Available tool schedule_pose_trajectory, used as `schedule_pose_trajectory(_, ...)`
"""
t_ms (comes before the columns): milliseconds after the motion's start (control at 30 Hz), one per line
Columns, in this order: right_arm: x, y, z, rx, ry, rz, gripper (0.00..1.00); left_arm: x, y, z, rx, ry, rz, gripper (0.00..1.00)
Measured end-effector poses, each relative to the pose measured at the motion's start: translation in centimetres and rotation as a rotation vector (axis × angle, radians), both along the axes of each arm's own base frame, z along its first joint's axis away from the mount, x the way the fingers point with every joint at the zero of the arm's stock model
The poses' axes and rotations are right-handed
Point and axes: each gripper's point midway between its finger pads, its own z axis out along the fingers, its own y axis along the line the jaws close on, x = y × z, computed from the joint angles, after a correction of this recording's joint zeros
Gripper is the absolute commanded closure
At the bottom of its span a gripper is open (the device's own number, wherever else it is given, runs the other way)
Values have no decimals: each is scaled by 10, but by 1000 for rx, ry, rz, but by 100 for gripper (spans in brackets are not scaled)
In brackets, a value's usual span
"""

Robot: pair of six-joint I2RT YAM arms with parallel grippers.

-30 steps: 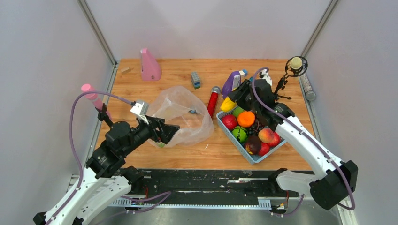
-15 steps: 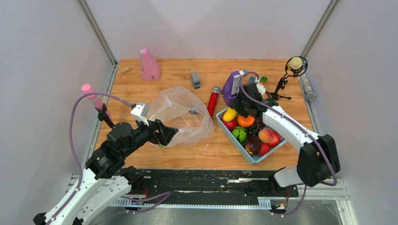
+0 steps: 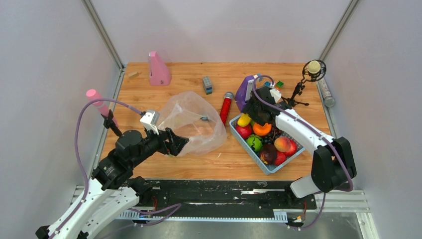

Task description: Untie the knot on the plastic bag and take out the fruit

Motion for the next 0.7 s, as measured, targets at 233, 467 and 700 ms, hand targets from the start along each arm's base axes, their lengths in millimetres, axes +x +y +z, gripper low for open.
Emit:
schedule_pose_trajectory(233,-5,-11,10,-27,-15,-25,27,0,0,-6,6,15,1,0)
schedule_pose_trajectory(467,-11,-19,33,-29,-68,-38,31,0,0,-7,6,19,2,0)
schedule_pose_trajectory(700,-15,-19,58,-37,-134,27,40,2,3,-13,27,34,25,0)
